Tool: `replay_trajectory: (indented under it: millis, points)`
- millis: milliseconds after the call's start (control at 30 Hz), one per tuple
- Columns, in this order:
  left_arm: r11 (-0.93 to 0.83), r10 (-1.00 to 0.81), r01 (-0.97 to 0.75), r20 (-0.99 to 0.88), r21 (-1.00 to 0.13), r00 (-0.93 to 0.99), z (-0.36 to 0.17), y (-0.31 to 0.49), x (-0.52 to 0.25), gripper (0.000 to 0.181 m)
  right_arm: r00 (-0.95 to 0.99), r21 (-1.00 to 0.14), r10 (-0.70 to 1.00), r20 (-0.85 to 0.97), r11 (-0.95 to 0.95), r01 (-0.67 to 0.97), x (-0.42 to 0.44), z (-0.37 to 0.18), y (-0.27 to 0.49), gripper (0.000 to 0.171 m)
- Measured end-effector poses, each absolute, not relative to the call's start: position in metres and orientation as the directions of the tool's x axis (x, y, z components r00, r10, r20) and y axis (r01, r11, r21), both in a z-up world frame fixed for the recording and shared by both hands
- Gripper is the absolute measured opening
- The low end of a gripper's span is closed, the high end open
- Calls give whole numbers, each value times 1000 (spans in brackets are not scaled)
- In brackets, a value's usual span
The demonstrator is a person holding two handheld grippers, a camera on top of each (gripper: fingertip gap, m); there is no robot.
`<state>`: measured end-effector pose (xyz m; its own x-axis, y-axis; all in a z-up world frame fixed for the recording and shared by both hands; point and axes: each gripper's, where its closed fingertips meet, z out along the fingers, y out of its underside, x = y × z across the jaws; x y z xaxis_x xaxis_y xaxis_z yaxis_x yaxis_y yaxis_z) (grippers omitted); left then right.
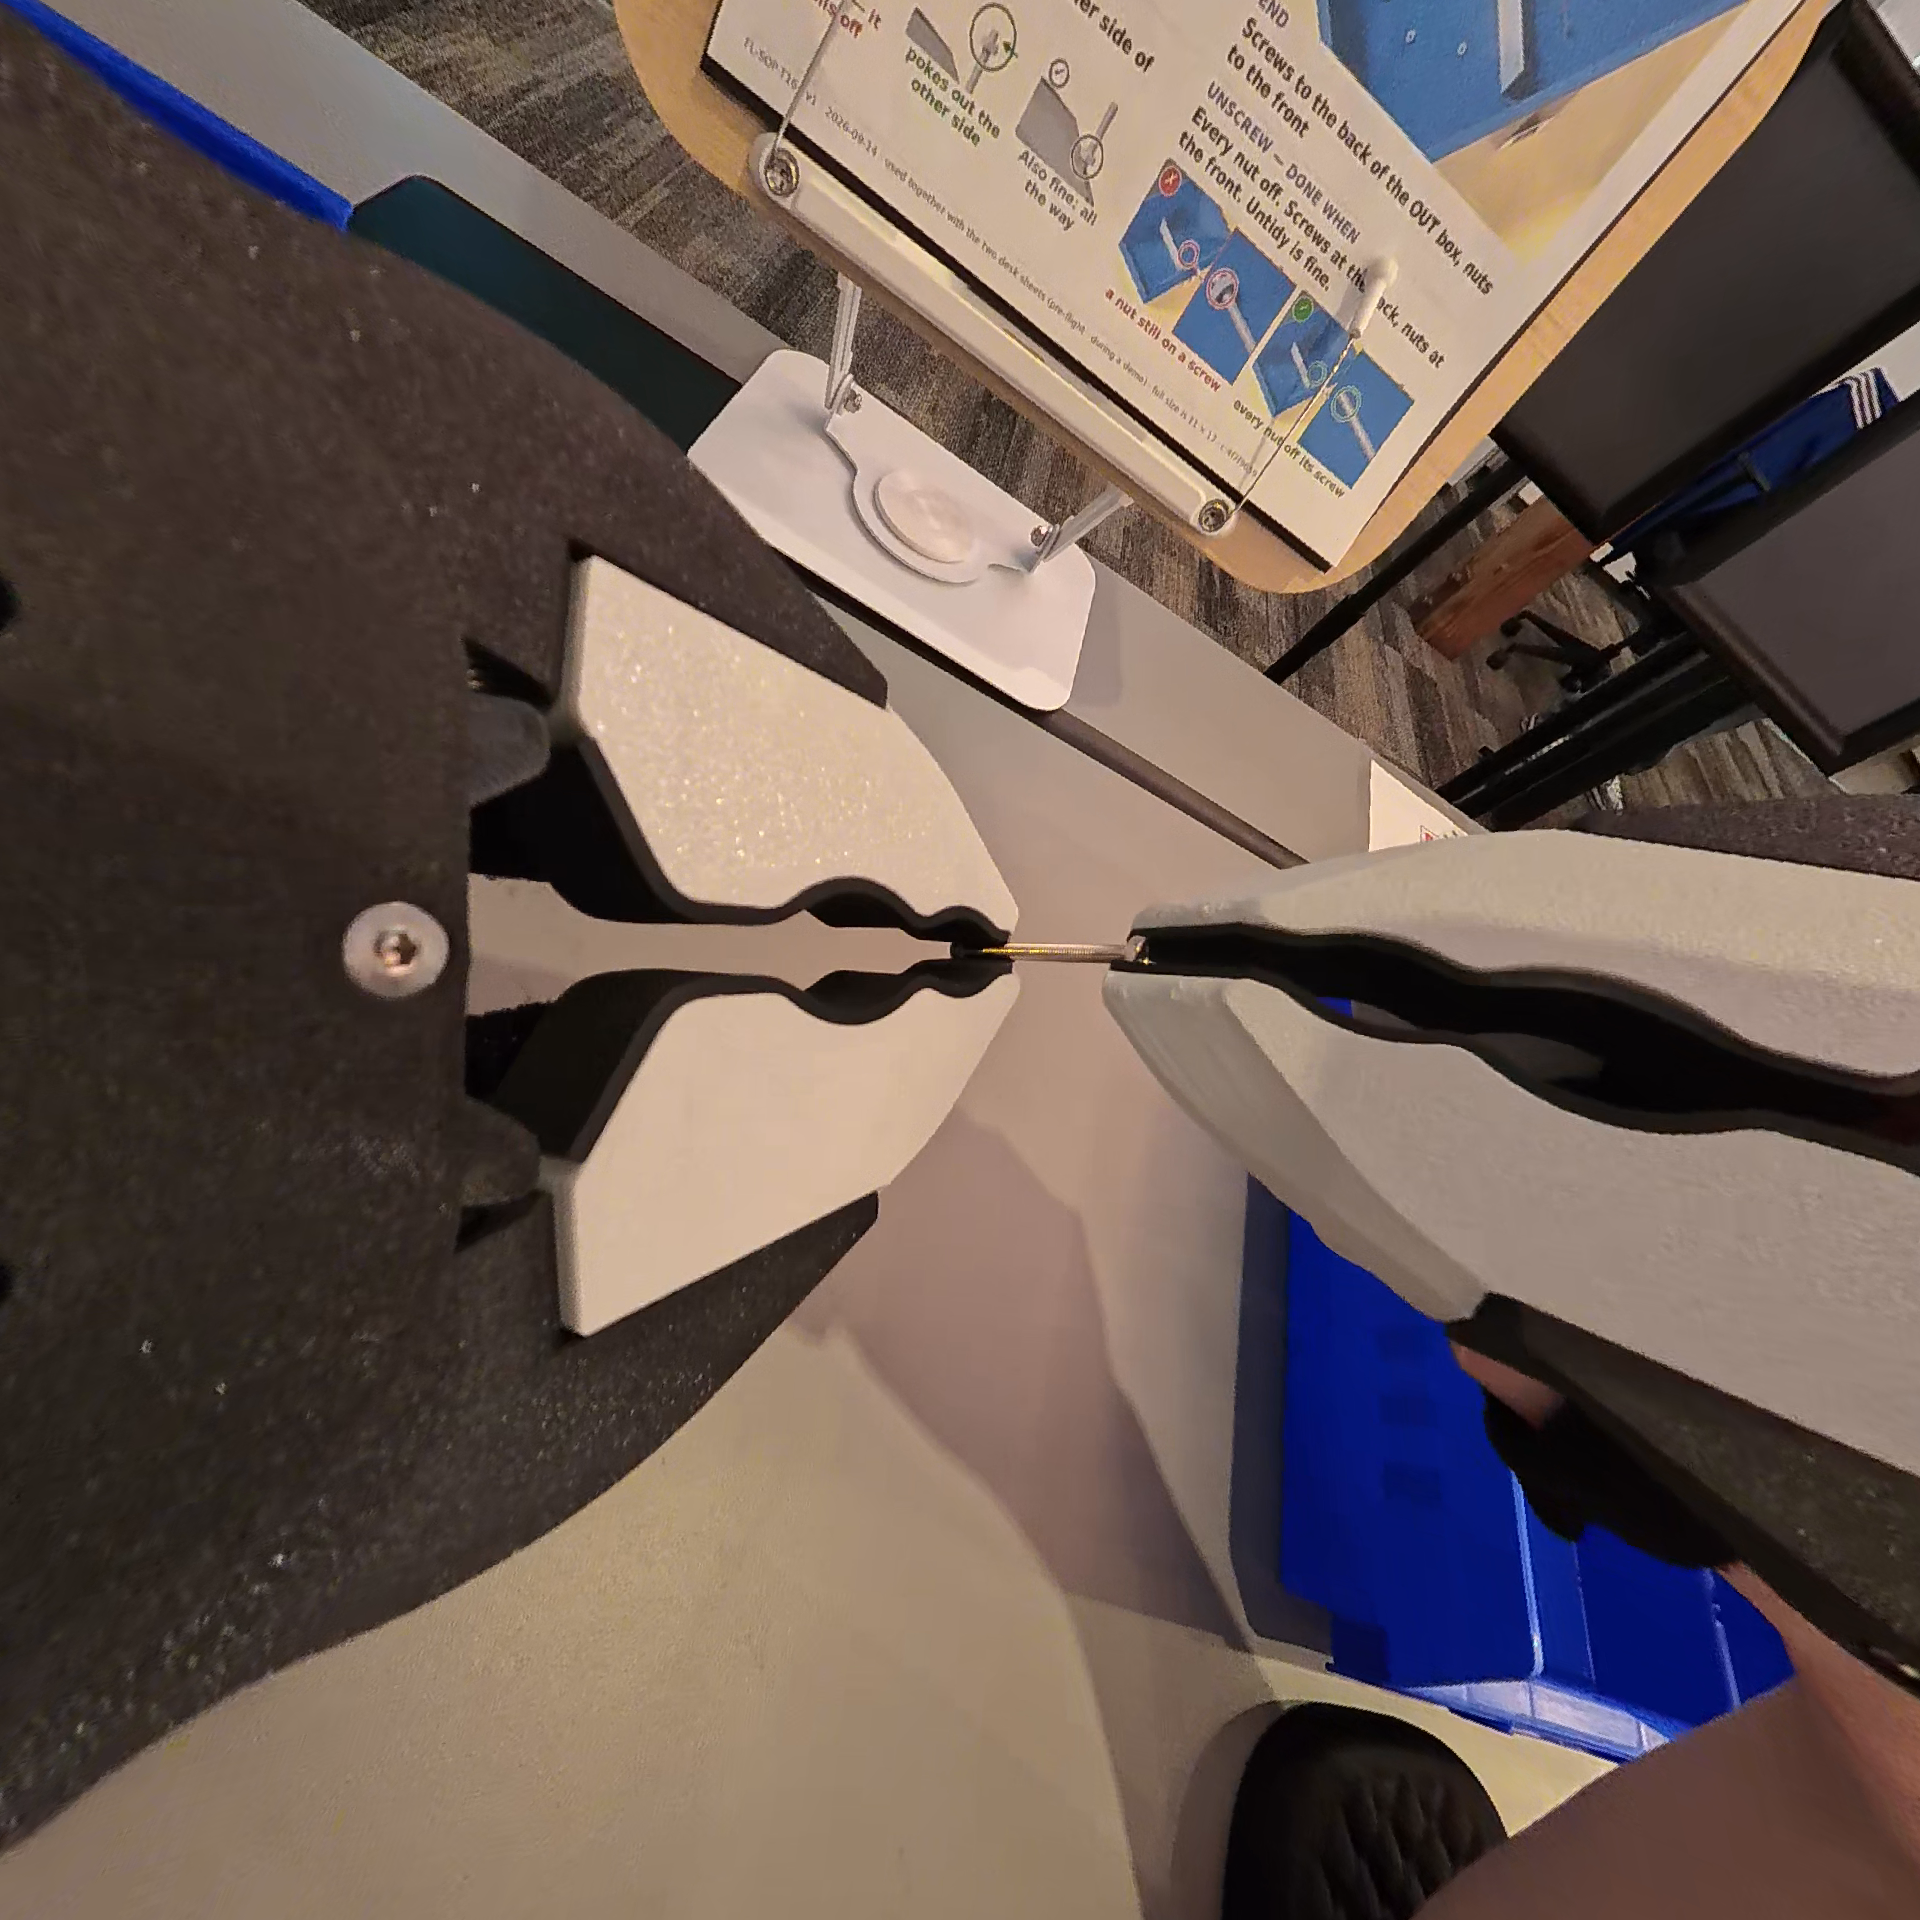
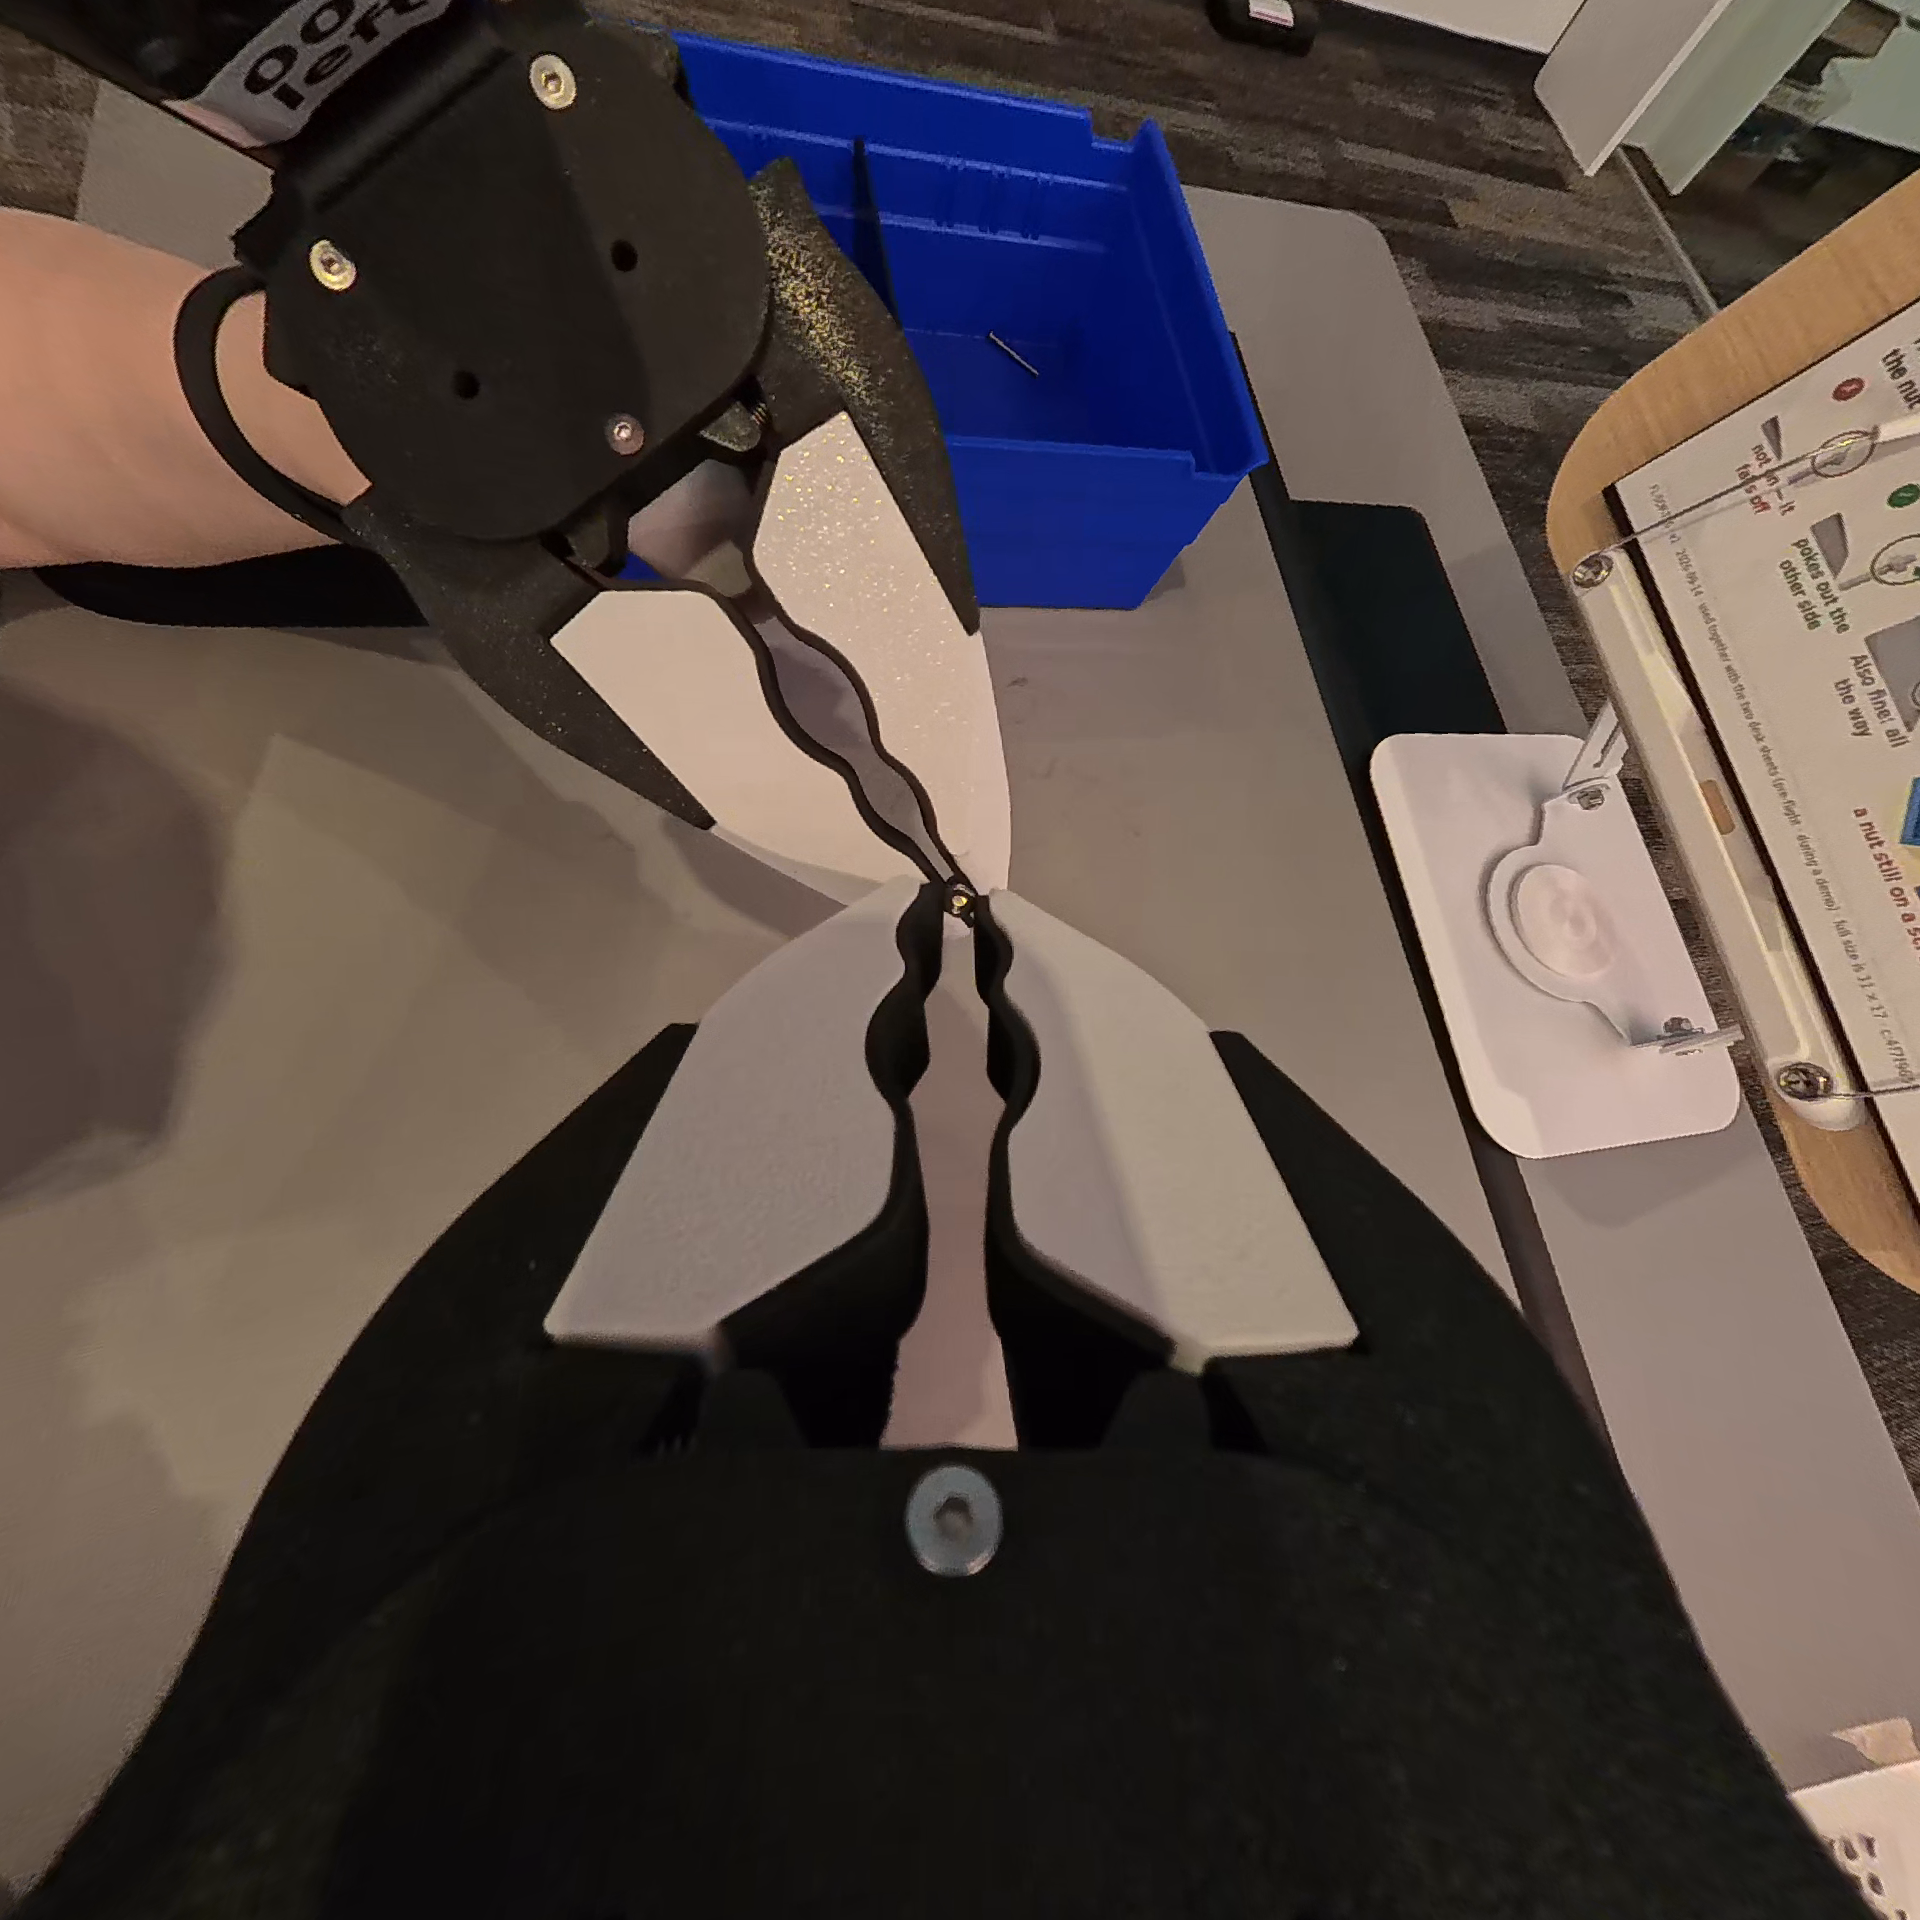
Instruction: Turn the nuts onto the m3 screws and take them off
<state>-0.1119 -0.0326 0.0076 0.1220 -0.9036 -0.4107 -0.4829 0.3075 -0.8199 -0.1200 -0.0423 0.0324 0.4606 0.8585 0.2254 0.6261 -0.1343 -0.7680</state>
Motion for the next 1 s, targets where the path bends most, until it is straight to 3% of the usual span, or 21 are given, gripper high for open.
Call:
replay_trajectory:
  millis: [667, 900, 1000]
  points:
    - [288, -931, -396, -351, -872, 97, 23, -40, -114, 2, 424, -777, 865, 269, -65, 626, -115, 42, -47, 13]
    - [168, -986, -215, -167, -962, -21, 50, -64, -117, 2, 293, -878, 879, 376, 237, 416, -122, 90, -71, 21]
    - [112, -991, -132, -101, -985, -90, 64, -77, -119, 2, 243, -923, 909, 339, 271, 273, -128, 103, -81, 21]
